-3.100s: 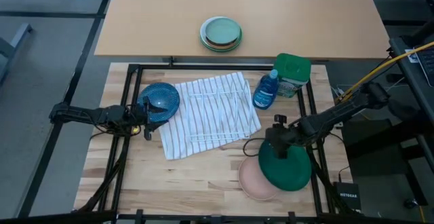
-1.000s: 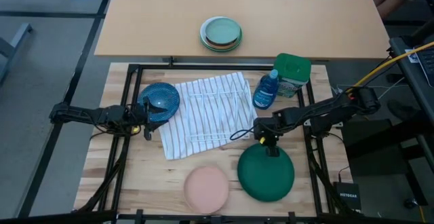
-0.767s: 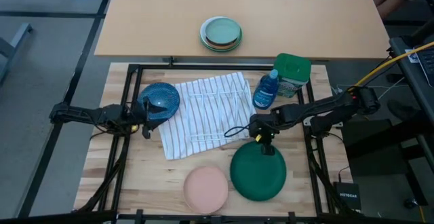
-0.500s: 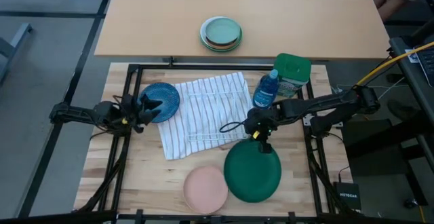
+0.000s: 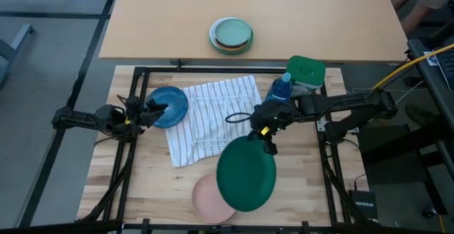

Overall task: Sort dishes
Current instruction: Put the green plate in the dish rack

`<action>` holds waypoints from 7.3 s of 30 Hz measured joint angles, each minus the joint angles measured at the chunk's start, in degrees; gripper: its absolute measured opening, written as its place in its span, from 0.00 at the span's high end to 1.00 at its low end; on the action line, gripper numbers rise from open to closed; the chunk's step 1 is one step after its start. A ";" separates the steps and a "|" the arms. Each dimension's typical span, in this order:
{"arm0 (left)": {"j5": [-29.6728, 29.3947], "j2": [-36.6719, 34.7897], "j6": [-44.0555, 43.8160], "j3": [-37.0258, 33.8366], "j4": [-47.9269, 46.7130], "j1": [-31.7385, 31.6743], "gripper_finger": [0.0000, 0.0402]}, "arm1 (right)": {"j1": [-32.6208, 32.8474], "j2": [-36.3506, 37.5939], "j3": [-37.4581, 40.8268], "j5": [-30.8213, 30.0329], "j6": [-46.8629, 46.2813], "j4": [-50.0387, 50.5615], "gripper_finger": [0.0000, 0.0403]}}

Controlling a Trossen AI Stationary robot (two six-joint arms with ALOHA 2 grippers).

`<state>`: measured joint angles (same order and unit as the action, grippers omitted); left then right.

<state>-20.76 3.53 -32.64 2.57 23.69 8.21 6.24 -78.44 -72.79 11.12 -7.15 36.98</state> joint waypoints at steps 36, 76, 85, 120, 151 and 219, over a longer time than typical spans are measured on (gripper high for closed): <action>8.34 10.52 30.17 0.11 16.53 -0.02 0.44 | -11.37 -5.07 -0.77 -33.57 -2.72 -21.18 0.98; -19.26 18.68 54.40 0.17 29.28 -10.31 0.44 | -13.42 -17.94 -0.77 -46.25 15.11 -62.76 0.98; -19.07 21.49 47.87 0.17 29.30 -15.61 0.44 | -13.45 -17.94 -0.77 -40.24 13.03 -62.49 0.98; -19.94 22.05 50.78 0.17 36.84 -17.20 0.98 | -13.22 -17.36 -0.77 -31.45 12.61 -61.83 0.59; 36.20 28.00 77.95 17.73 21.09 -17.16 0.98 | -7.72 5.32 -0.75 -32.49 13.44 -27.19 0.54; 86.52 95.74 94.07 77.64 -3.58 -39.56 0.95 | -7.75 15.59 -0.75 -32.44 13.46 -2.40 0.54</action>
<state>65.76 99.27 61.43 80.20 20.12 -31.35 -1.51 -62.85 -73.54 -21.32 6.31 34.58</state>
